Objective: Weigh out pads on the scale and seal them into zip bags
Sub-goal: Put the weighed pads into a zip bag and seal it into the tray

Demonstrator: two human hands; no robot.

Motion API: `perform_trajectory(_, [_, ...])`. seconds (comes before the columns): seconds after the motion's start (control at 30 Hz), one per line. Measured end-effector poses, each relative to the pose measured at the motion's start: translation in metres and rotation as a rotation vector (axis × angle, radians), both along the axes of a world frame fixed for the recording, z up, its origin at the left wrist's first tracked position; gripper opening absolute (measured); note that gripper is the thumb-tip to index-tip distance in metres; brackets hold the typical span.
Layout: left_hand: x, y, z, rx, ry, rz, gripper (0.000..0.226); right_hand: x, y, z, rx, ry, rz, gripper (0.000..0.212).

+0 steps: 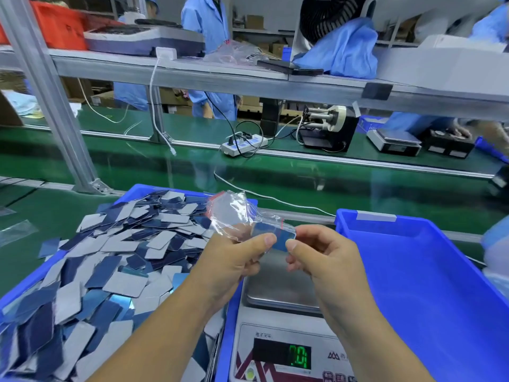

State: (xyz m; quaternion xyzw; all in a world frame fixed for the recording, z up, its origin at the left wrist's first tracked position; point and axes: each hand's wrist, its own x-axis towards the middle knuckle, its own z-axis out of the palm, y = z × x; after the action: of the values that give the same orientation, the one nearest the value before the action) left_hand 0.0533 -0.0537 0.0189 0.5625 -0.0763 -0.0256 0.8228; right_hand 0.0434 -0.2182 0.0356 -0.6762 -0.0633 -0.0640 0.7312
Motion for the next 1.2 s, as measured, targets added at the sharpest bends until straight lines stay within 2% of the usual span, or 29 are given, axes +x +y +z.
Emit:
perform_trajectory(0.13, [0.000,-0.001,-0.001,-0.037,0.072,0.014,0.036,0.000,0.003,0.003,0.003,-0.068,0.005,0.028])
perform_trajectory(0.3, [-0.003,-0.005,0.004,-0.132,0.058,-0.012,0.012,-0.004,0.012,-0.001,0.062,-0.135,-0.065,0.021])
perform_trajectory(0.43, [-0.003,-0.002,0.003,-0.170,0.058,-0.027,0.018,-0.006,0.012,-0.007,0.038,-0.217,-0.052,0.019])
perform_trajectory(0.57, [-0.006,0.001,0.002,-0.151,-0.023,-0.114,0.010,-0.005,0.007,-0.010,0.016,-0.269,0.053,0.030])
perform_trajectory(0.63, [-0.006,0.001,0.002,-0.092,-0.080,-0.143,0.017,-0.006,0.003,-0.010,-0.073,-0.373,0.034,0.030])
perform_trajectory(0.77, [-0.011,0.001,0.003,0.063,-0.128,-0.173,0.035,-0.006,-0.009,-0.013,-0.313,-0.774,-0.090,0.028])
perform_trajectory(0.87, [-0.014,-0.002,0.003,0.040,-0.127,-0.214,0.047,-0.006,-0.014,-0.016,-0.353,-0.919,-0.181,0.023])
perform_trajectory(1.0, [-0.015,-0.003,0.007,-0.034,-0.168,-0.277,0.058,-0.005,-0.010,-0.015,-0.432,-0.989,-0.277,0.018])
perform_trajectory(1.1, [-0.015,-0.004,0.007,-0.095,-0.130,-0.275,0.069,-0.004,-0.005,-0.016,-0.490,-0.947,-0.308,0.016])
perform_trajectory(1.2, [-0.013,-0.007,0.006,-0.119,-0.070,-0.229,0.069,-0.006,0.002,-0.017,-0.528,-0.891,-0.320,0.017])
